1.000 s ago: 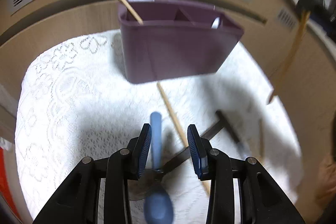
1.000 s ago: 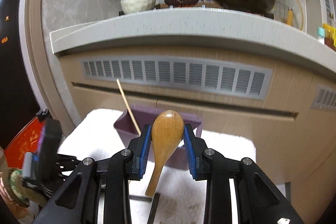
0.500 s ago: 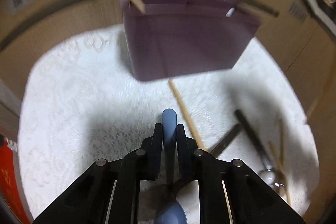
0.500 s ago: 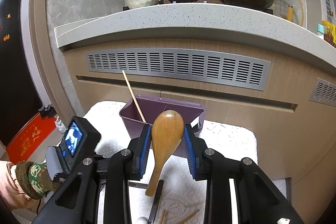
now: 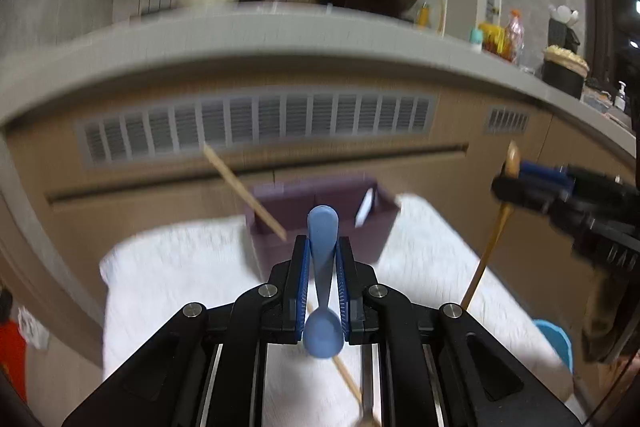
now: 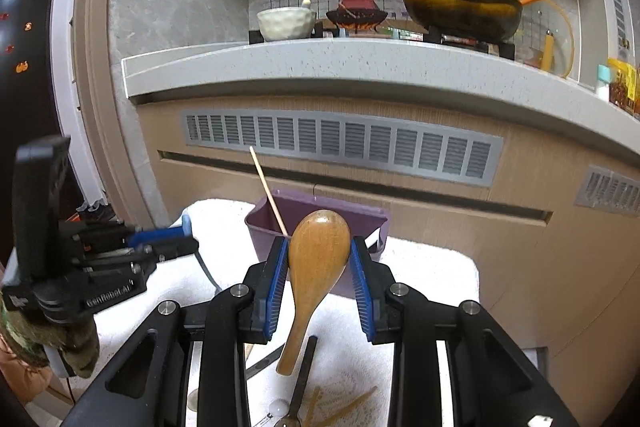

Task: Organize utensils
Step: 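Carry both held spoons with both tools above the purple caddy, then drop the blue spoon from the left tool while the right tool drops the wooden spoon into the caddy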

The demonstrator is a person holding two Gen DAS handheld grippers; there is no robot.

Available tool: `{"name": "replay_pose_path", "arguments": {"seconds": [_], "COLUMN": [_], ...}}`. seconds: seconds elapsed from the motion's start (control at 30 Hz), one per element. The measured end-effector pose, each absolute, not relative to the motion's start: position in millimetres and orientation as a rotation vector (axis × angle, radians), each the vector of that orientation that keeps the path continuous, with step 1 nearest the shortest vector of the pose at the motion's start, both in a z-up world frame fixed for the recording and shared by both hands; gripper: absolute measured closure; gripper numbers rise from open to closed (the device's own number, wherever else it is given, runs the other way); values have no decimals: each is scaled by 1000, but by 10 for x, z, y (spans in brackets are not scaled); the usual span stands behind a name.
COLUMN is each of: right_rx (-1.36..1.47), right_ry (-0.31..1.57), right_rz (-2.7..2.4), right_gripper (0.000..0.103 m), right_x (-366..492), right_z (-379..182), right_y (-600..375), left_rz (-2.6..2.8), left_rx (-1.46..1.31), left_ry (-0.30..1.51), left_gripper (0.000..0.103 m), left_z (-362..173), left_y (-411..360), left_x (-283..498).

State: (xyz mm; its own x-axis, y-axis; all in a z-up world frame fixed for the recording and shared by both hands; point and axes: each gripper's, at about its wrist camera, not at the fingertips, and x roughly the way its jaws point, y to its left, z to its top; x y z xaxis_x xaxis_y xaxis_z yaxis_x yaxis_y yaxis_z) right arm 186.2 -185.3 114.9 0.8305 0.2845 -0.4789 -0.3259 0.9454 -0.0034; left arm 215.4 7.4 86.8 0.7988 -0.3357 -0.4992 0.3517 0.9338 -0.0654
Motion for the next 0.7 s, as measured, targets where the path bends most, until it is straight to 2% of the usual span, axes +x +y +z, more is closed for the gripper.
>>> {"name": "replay_pose_path", "arguments": {"seconds": [0.2, 0.37, 0.53, 0.7], "right_rx": [-114, -136, -135, -135], "right_ry": [385, 265, 238, 328], "right_rz": [296, 249, 230, 214], "right_gripper": [74, 74, 74, 74], "right_x": [1947, 2222, 2664, 3149], "right_z": [1574, 2038, 2101, 1706], "right_y": [-1842, -1827, -1779, -1663], "left_rz": [-343, -333, -333, -345], "left_rx": [78, 13, -30, -53], "left_ry": [291, 216, 243, 353], "left_gripper": [90, 90, 90, 90], "left_z": [1735, 2160, 2016, 1557], "left_y": [34, 138, 184, 93], "left_x": [2347, 2703, 3069, 3475]}}
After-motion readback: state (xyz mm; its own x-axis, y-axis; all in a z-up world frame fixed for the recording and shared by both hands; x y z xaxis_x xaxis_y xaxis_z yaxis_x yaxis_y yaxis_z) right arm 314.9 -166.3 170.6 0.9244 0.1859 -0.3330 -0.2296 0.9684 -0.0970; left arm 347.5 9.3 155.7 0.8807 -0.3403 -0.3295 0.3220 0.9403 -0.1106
